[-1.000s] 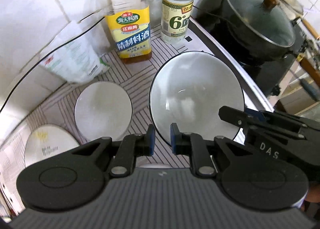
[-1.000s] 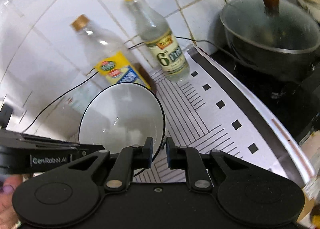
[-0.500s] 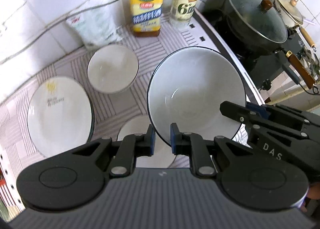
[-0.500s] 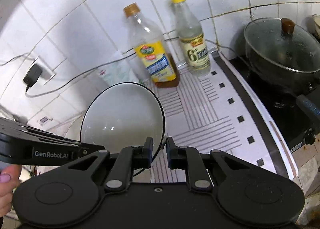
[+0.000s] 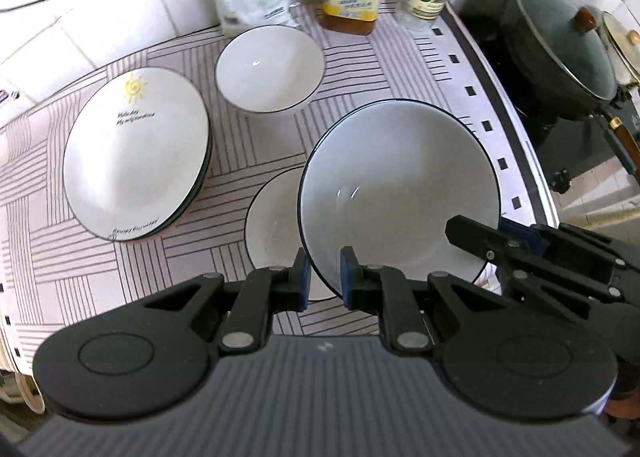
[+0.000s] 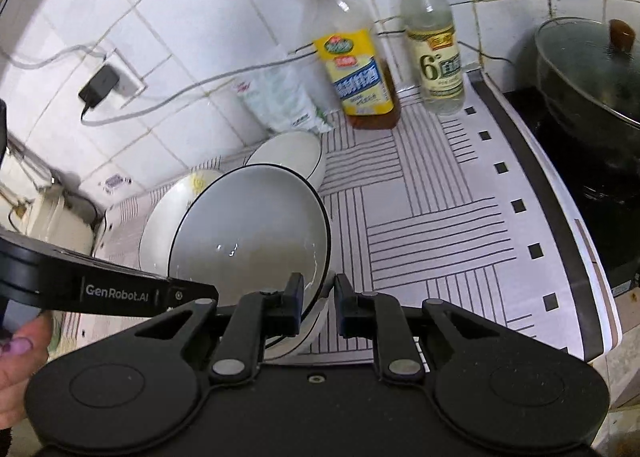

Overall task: Organize plates and bowls
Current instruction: 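Lower the bowl into the first bowl and open both grippers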

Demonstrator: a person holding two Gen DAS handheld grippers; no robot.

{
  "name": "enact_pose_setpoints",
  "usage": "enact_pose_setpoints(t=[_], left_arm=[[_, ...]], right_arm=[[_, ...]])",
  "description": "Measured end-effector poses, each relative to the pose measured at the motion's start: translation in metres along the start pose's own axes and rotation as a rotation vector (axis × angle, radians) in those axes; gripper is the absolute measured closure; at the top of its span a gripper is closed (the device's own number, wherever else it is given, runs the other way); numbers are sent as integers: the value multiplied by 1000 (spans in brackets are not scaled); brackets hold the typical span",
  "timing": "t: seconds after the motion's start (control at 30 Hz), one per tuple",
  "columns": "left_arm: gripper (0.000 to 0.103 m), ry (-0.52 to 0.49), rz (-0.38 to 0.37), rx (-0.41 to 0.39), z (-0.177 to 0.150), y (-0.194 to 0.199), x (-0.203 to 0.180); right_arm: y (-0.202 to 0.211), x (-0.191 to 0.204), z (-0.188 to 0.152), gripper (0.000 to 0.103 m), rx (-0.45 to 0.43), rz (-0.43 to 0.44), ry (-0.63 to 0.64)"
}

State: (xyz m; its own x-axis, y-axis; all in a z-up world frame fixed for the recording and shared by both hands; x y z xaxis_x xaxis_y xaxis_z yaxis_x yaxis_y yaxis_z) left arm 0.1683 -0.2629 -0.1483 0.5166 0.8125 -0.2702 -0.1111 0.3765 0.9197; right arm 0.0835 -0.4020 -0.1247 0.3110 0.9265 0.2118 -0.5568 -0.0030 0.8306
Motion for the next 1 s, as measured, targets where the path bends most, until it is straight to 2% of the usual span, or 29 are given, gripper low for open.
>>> enact_pose_setpoints(t=[0.27,0.5,0.7,1.0], left_arm=[[89,94,8,-5,-5,-11,25],[89,146,33,26,-16,-32,44],[90,167,19,46,-20,-49,52],[89,194,15,54,-22,-61,58]], right_arm=[[-22,19,-4,83,28,3,104],[-49,35,-14,84,53,-12,221],[-63,42,-21,84,39,-43,307],[-72,47,-25,84,15,-76,368]])
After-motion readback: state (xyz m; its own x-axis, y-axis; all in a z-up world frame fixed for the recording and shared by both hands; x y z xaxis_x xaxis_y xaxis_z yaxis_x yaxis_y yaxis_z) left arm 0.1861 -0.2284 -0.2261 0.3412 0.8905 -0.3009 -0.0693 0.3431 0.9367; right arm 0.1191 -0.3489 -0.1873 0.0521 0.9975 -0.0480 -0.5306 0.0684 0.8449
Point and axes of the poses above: each gripper's, at about its wrist camera, not at the fingertips, and y roughly against the way its jaws point, x to its left, z to its top, the point moved 6 cm from there along -y, roughly the way its jaws point, and after that the axes turned 12 degrees about -z, right-handed, at the moved point
